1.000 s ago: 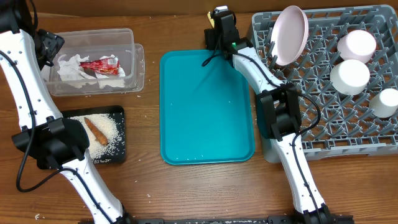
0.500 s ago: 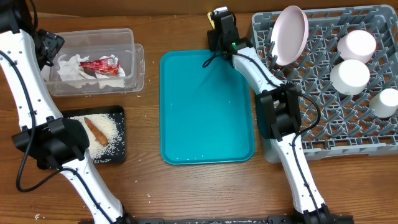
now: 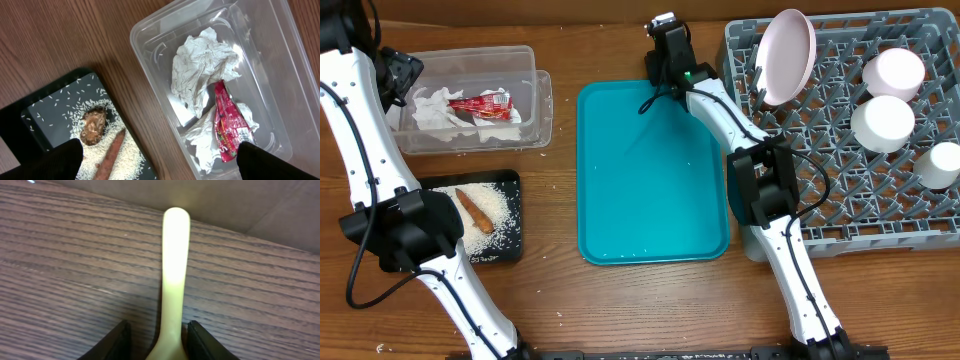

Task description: Sort waste into correct bins and load items into the dishwasher

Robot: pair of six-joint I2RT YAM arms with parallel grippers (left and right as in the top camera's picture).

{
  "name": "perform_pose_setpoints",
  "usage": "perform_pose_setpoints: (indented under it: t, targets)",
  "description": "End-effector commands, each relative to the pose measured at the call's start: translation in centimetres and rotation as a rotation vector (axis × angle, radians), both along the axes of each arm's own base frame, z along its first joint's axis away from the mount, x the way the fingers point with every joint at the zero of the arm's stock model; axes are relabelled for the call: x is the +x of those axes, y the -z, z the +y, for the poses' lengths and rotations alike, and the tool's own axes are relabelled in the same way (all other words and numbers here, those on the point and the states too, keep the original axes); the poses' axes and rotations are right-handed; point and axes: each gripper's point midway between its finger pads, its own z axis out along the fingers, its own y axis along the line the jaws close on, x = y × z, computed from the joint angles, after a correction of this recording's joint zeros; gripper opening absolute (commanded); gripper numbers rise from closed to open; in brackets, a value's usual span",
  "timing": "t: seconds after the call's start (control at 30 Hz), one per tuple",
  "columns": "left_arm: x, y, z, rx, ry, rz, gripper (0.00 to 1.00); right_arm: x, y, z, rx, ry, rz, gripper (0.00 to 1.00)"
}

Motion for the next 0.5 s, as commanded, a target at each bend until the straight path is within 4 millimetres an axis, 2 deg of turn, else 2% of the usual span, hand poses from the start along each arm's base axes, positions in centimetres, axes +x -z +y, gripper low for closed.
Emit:
perform_pose_setpoints:
  t: [0.0,0.47]
  targets:
    - [0.09,-0.19,-0.18,0.002,0.008,-0.004,1.0,0.21,0.36,0.05,-0.006,0.004,-0.009,0.38]
    - [0.09,-0.19,-0.18,0.002,0.008,-0.004,1.0,0.22,0.4,-0.2,0.004,0.029,-0.005,0.32]
